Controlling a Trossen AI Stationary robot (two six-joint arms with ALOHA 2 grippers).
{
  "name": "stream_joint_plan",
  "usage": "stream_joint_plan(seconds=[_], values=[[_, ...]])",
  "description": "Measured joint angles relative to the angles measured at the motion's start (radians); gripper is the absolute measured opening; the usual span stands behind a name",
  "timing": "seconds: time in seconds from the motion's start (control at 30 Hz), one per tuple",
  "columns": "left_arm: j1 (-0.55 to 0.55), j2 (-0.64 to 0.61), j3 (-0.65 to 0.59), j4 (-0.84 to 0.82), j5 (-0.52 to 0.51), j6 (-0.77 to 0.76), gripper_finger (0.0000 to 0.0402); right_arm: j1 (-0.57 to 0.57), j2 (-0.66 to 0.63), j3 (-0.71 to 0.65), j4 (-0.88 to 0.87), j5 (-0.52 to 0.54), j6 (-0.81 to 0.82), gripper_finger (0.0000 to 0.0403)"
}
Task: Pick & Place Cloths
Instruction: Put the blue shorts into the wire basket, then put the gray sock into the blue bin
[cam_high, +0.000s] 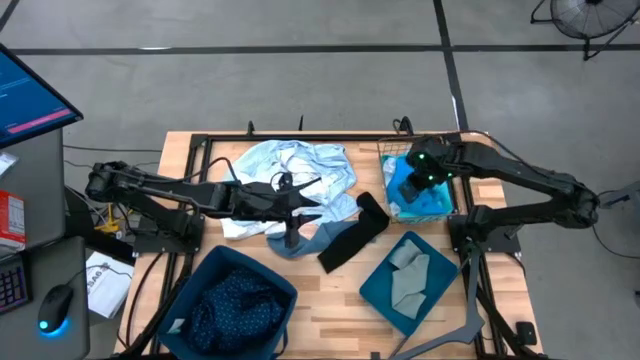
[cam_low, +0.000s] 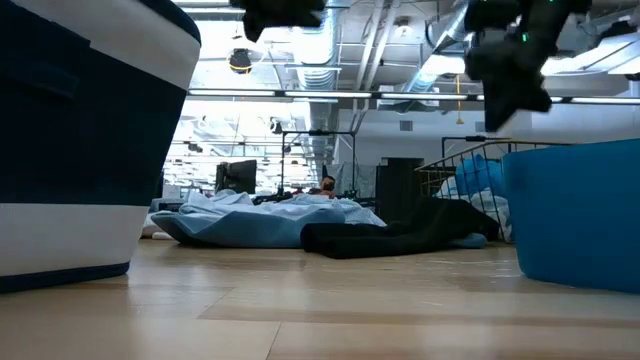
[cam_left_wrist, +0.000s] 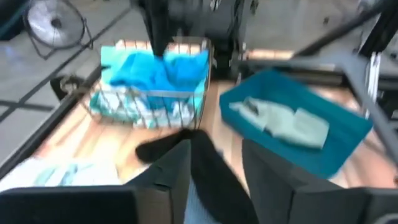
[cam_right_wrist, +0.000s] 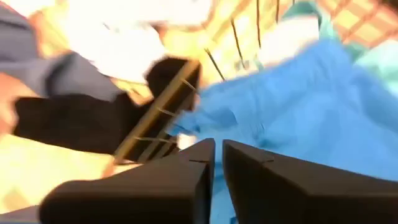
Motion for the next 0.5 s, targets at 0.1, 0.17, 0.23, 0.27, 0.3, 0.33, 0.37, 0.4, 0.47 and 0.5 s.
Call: stream_joint_plan(seconds=[0.1, 0.17, 0.23, 0.27, 0.3, 0.33, 0.37, 0.4, 0.47, 0.5], values=[[-0.001, 0.000, 0.000, -0.088, -0.005, -0.002, 0.0162, 0.022, -0.014, 0.074, -0.025, 0.000, -0.002, 0.0059], [-0.008, 0.003, 0.000, -0.153, -0.010, -0.004, 0.0181, 0.045, -0.025, 0.125, -0.031, -0.001, 0.001, 0.0076], [-0.018, 0.018, -0.002, -0.183, -0.040, -0.006, 0.0195, 0.070, -0.033, 0.169, -0.036, -0.001, 0.018, 0.0090], [-0.027, 0.025, -0.009, -0.182, -0.057, -0.007, 0.0201, 0.083, -0.036, 0.189, -0.034, -0.001, 0.024, 0.0095], [-0.035, 0.034, -0.017, -0.178, -0.072, -0.008, 0.0205, 0.097, -0.039, 0.207, -0.035, -0.001, 0.031, 0.0099], [-0.041, 0.046, -0.022, -0.173, -0.093, -0.014, 0.0208, 0.111, -0.042, 0.226, -0.034, -0.001, 0.039, 0.0102], [-0.045, 0.060, -0.030, -0.163, -0.112, -0.028, 0.0210, 0.124, -0.044, 0.240, -0.033, -0.001, 0.048, 0.0104], [-0.047, 0.075, -0.038, -0.159, -0.123, -0.041, 0.0211, 0.137, -0.045, 0.252, -0.030, -0.001, 0.057, 0.0106], [-0.046, 0.113, -0.048, -0.147, -0.126, -0.066, 0.0212, 0.166, -0.043, 0.269, -0.026, -0.001, 0.073, 0.0107], [-0.046, 0.138, -0.048, -0.138, -0.124, -0.077, 0.0212, 0.179, -0.043, 0.273, -0.021, -0.001, 0.077, 0.0107]])
